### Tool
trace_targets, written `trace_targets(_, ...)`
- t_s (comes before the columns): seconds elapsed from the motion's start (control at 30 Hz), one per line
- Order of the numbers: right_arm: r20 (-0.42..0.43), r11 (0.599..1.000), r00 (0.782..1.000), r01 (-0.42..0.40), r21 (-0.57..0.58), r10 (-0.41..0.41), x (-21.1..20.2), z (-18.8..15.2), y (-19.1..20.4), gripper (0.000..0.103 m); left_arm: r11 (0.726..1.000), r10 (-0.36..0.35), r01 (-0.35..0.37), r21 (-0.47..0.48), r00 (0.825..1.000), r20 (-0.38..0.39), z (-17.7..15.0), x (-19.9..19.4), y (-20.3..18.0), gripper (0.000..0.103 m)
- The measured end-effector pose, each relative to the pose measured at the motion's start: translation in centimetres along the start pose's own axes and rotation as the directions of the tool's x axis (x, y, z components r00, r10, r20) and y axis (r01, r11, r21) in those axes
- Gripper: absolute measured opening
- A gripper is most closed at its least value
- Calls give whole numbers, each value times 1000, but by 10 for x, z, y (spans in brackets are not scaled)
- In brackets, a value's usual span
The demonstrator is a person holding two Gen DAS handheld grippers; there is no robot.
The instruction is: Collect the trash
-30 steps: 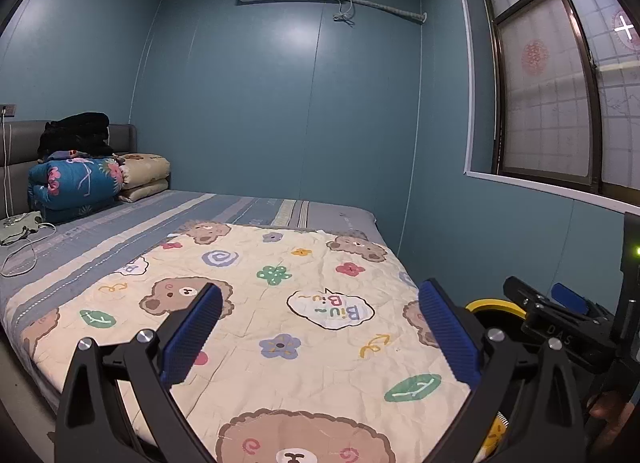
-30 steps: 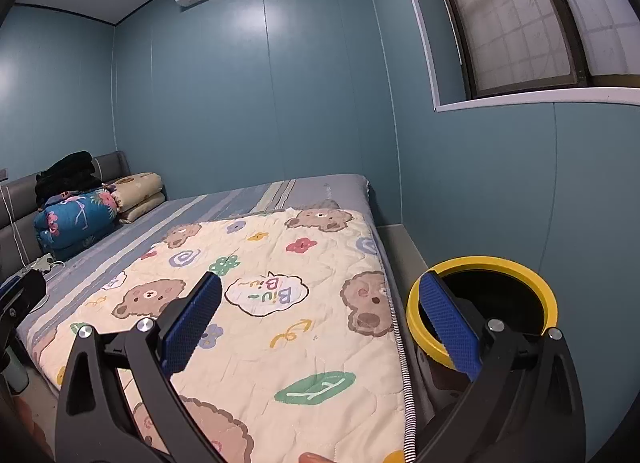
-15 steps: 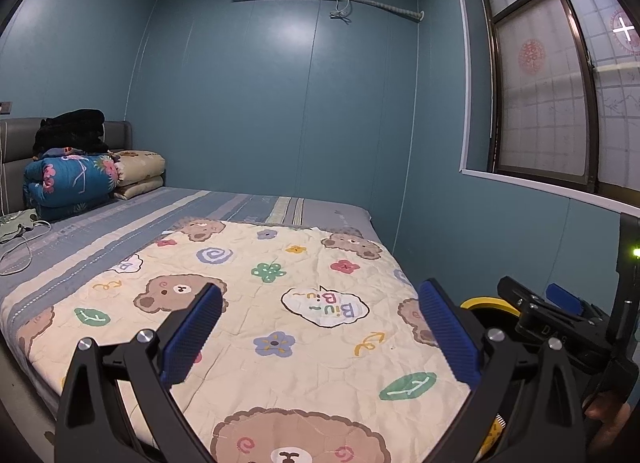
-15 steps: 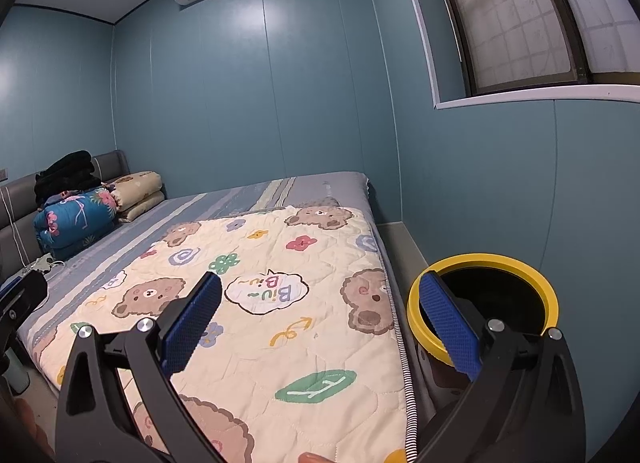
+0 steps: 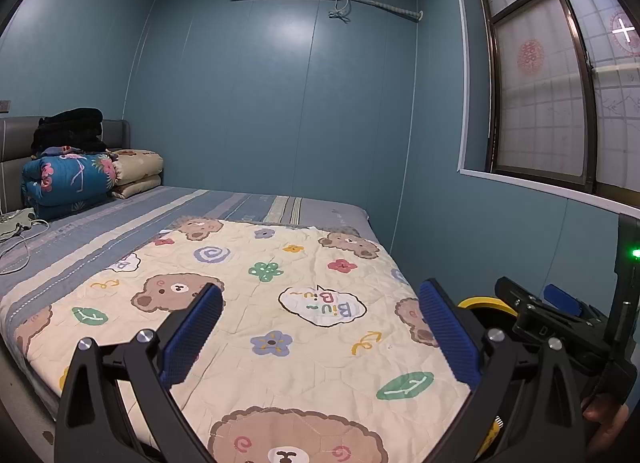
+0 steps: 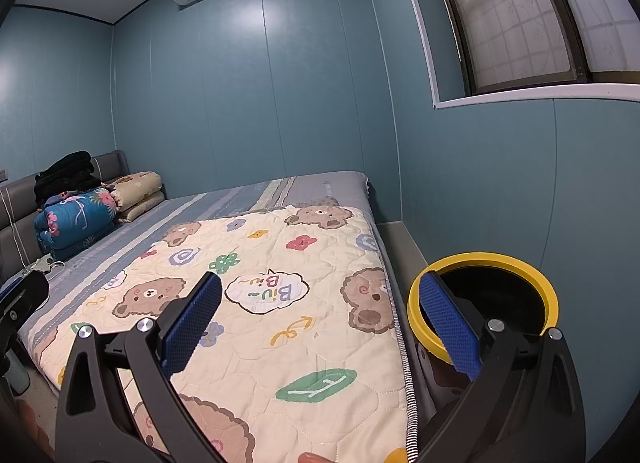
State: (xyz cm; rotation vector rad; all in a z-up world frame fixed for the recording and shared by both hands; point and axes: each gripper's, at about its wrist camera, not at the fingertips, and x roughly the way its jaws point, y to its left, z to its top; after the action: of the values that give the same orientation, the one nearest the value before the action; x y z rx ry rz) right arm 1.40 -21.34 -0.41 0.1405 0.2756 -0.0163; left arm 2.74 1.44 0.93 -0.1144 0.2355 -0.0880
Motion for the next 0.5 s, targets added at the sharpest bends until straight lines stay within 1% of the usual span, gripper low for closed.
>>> trace_targets(0.5,-14,1000,1000,5,8,-5,3,-2,-1,95,1000,-7,7,-5,1000,-7,-1,1,0,95)
